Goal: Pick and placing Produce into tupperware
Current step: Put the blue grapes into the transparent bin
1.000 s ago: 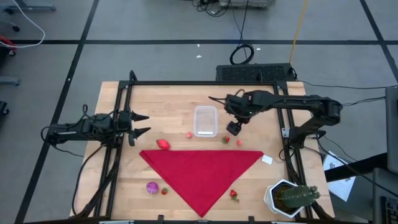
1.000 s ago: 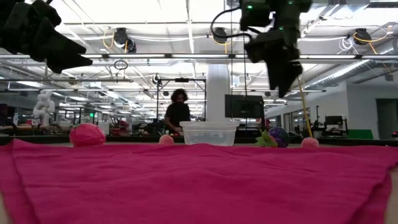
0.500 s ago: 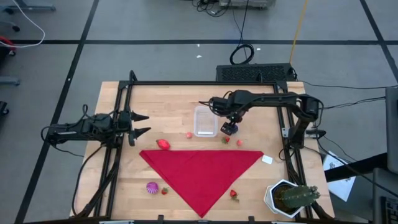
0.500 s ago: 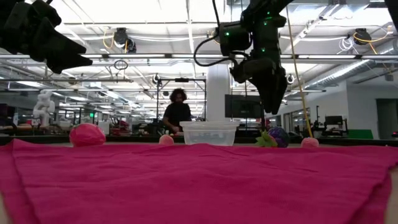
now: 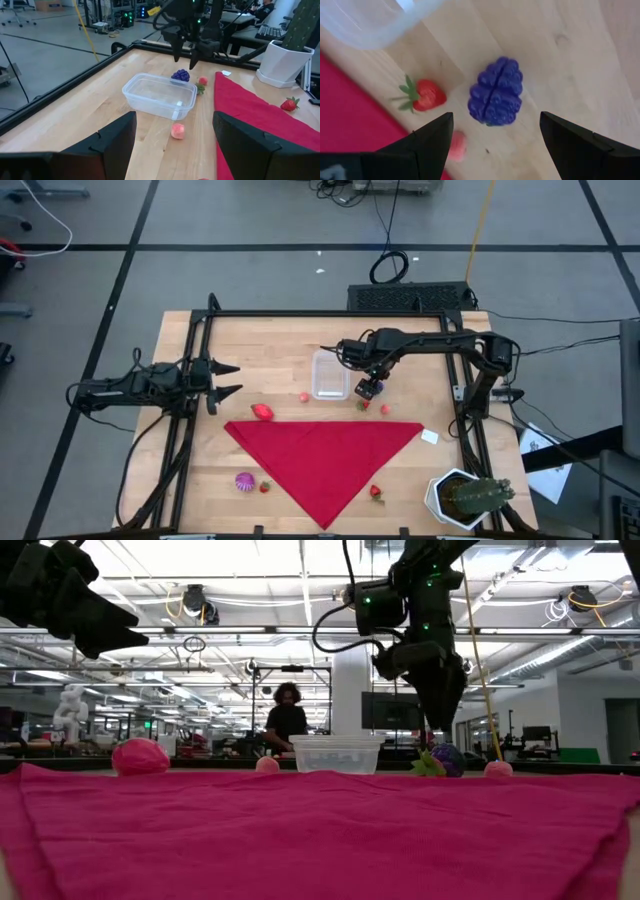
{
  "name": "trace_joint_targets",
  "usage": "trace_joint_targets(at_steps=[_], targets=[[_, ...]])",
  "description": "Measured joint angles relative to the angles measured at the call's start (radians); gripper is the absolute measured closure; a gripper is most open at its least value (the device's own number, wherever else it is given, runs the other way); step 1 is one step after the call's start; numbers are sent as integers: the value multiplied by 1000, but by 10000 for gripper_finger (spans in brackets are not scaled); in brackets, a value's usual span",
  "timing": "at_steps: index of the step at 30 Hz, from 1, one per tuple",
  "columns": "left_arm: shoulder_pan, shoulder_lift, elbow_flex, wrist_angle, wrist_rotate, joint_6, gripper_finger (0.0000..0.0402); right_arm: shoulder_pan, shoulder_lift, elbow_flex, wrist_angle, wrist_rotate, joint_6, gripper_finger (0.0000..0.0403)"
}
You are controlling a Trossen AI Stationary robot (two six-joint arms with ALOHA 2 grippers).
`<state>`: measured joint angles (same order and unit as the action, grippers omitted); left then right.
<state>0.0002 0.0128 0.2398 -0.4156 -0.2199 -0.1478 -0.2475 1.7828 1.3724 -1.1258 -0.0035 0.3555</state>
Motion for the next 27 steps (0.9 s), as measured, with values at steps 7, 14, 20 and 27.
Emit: trace_joint_targets(at_steps=[7,14,20,27], targets=[[0,0,0,0,0,0,131,0,0,-40,59,-1,0,112],[0,0,0,0,0,0,131,1,0,-67,96,-1,1,112],[0,0,0,0,1,0,131,1,0,-86,111,-24,7,112],[0,0,0,0,1,1,131,1,0,-128,155,-28,22,112]])
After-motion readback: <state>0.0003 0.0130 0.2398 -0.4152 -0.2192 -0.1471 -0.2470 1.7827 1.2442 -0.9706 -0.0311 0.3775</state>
